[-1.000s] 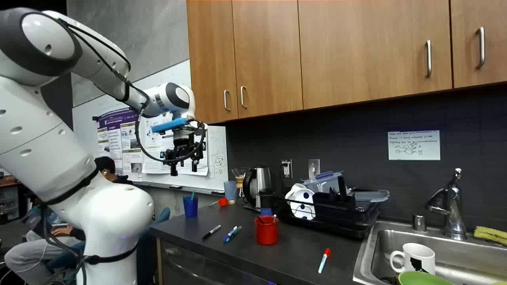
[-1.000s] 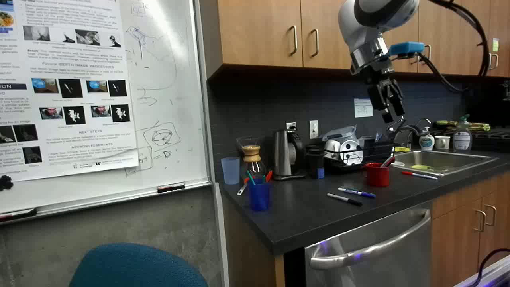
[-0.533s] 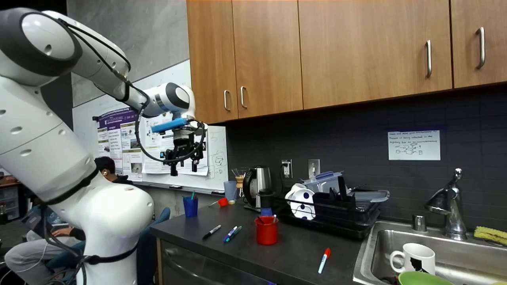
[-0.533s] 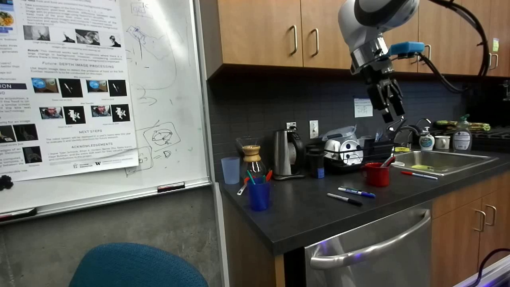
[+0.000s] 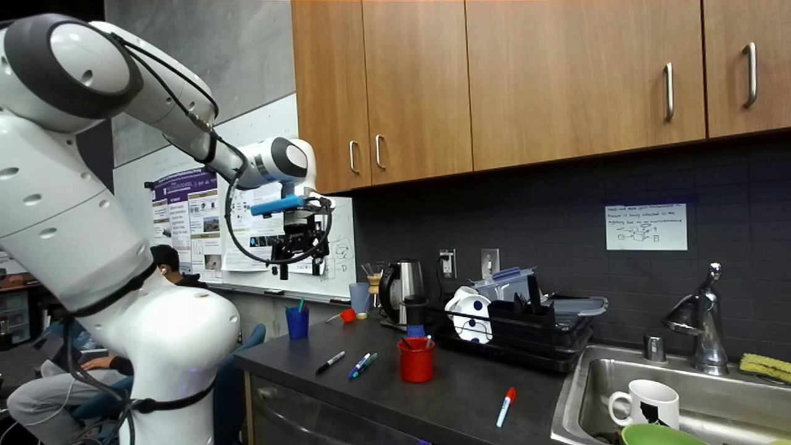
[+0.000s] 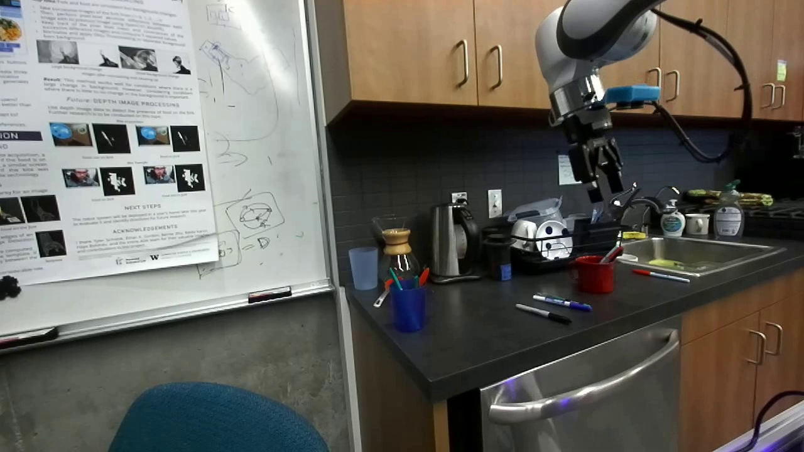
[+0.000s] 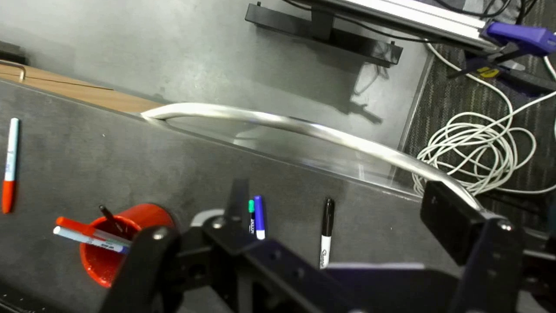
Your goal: Remove the black pen from the orange cup and put it on the countertop
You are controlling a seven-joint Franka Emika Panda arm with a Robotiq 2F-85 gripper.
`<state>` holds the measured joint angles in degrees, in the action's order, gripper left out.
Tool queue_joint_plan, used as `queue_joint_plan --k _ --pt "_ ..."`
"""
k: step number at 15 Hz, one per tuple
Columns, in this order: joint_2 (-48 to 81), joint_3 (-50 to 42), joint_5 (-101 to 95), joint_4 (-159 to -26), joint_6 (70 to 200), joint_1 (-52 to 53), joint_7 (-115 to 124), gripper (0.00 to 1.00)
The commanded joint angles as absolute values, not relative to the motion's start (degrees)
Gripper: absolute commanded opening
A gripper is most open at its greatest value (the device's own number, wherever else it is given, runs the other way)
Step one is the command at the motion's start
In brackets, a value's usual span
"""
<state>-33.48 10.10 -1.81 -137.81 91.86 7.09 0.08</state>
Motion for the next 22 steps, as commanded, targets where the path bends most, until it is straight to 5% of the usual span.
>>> queue_joint_plan --k 1,22 --pt "-29.97 6.39 -3.07 -137.7 97.18 5.93 -1.83 1.0" --pt "-19.26 -2.07 -7.13 -137.09 107.06 -2.08 -1.86 1.0"
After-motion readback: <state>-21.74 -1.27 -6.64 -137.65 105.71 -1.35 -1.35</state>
